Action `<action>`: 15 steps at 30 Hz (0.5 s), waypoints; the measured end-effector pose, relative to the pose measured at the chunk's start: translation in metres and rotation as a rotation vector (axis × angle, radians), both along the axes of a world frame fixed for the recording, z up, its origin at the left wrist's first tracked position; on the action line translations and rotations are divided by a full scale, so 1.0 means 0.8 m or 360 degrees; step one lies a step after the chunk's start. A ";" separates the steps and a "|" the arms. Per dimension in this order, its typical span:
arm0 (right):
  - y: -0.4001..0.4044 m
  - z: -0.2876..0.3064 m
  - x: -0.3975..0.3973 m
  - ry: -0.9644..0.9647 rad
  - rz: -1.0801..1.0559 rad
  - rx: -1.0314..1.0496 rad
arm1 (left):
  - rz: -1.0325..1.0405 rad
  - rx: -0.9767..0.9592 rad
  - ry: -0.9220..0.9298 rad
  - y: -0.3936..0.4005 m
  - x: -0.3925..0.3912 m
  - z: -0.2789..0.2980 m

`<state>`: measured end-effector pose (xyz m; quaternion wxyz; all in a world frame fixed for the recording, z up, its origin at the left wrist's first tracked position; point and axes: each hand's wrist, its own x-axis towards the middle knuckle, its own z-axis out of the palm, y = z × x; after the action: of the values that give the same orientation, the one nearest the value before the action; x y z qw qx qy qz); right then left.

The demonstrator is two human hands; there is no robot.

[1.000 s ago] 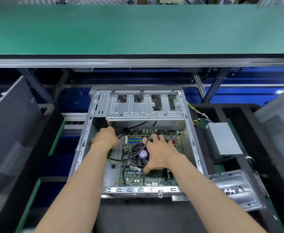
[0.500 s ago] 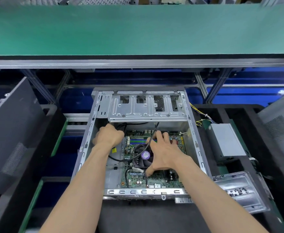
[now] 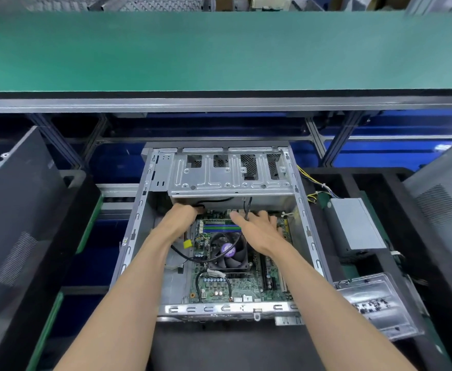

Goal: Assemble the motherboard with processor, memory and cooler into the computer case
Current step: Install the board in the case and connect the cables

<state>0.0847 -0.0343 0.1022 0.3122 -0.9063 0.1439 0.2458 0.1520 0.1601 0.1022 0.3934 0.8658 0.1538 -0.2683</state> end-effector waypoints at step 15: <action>-0.005 -0.008 0.006 -0.0148 -0.0200 -0.0161 | 0.0069 0.0431 -0.0362 0.013 -0.010 -0.020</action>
<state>0.0895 -0.0385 0.0961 0.2871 -0.9206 0.1980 0.1759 0.1440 0.1705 0.0861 0.2938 0.9321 0.1617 -0.1368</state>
